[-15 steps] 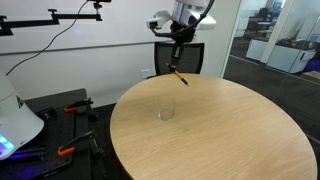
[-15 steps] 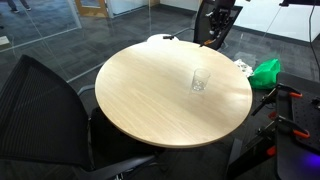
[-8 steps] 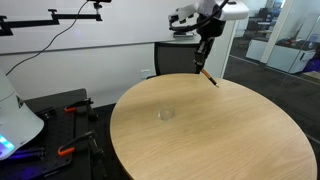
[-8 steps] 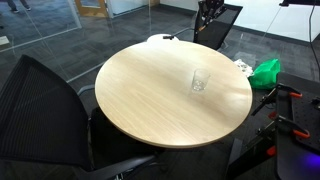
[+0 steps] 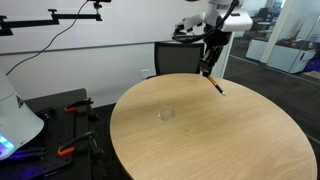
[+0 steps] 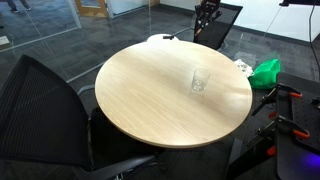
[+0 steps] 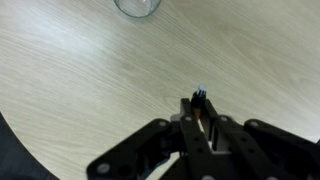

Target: Remove the orange pen from the glass

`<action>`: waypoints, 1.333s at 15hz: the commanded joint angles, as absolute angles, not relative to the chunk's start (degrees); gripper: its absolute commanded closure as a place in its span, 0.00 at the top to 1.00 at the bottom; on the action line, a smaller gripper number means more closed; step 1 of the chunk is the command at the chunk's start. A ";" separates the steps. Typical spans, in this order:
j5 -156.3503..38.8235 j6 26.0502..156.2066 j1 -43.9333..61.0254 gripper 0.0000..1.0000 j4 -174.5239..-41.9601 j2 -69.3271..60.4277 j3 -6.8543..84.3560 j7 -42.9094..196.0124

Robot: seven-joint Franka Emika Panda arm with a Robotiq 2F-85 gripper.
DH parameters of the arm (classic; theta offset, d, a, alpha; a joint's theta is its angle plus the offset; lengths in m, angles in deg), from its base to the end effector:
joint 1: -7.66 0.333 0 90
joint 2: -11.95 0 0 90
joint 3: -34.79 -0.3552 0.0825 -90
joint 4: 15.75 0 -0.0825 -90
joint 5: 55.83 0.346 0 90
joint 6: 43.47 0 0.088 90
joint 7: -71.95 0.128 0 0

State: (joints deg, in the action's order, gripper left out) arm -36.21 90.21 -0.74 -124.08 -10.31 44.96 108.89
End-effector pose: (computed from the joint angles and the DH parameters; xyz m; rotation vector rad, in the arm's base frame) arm 0.5969 -0.1796 0.3490 -2.4446 1.6426 -0.0505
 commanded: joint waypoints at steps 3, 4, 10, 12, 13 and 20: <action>-36.43 99.14 1.16 0.03 -121.92 -16.59 47.14 125.34; -36.77 100.70 1.62 0.03 -121.53 -17.90 47.52 128.78; -41.55 106.63 6.45 0.03 -117.24 -28.11 52.56 151.42; -43.66 105.60 8.23 0.03 -115.24 -31.63 54.84 159.45; -44.51 104.80 8.52 0.03 -114.25 -32.99 55.31 162.24; -47.00 102.37 8.12 0.03 -108.88 -39.70 54.67 171.29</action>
